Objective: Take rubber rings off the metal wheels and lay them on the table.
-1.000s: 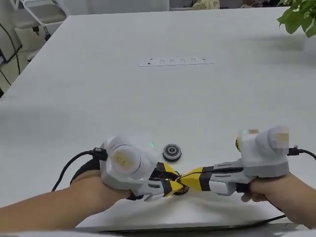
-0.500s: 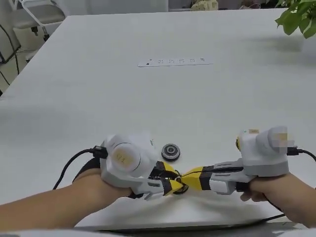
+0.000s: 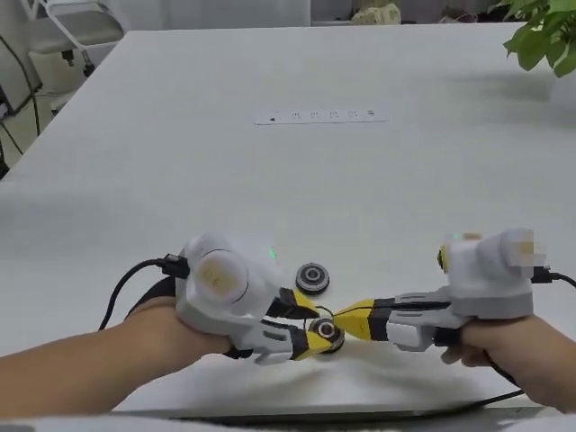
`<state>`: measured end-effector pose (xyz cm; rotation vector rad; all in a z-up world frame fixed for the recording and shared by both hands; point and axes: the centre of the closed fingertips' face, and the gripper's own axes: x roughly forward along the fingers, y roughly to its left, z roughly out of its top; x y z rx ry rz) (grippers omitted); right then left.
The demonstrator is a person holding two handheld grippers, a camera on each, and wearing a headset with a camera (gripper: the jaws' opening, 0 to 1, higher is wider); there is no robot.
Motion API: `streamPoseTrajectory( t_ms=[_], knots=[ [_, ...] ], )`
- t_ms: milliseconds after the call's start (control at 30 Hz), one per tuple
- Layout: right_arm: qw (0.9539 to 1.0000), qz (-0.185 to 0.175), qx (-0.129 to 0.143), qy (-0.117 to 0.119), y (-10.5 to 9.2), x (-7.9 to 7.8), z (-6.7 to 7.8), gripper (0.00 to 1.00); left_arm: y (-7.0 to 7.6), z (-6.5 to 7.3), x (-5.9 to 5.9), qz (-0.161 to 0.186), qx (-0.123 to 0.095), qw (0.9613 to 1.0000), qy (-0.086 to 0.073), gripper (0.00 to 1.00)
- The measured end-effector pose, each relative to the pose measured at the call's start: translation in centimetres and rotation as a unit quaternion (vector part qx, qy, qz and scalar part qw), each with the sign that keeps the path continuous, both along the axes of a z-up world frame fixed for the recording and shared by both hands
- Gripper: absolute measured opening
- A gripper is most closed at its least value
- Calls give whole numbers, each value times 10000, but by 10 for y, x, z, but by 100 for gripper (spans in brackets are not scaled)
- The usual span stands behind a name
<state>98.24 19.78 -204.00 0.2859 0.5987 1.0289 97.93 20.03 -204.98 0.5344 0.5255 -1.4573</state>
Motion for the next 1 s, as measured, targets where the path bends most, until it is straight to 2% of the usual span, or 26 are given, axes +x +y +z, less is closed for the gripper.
streamPoseTrajectory(
  t_ms=[400,500,667,767,933,1000],
  knots=[
    [9999,-24,95,-47,1,-2,15,0,9,16,-4,51,-83,9999,70,28],
    [9999,17,92,-70,2,-2,19,0,12,22,-4,123,-155,9997,130,31],
    [9998,40,151,-97,2,0,29,0,21,33,-4,236,-266,9993,116,35],
    [9998,69,162,-130,4,0,33,0,24,42,-3,353,-369,9985,190,39],
    [9997,140,132,-157,5,2,36,0,30,55,-1,460,-511,9975,160,44],
    [9997,172,99,-165,5,3,37,0,34,58,0,479,-511,9975,70,46]
  ],
)
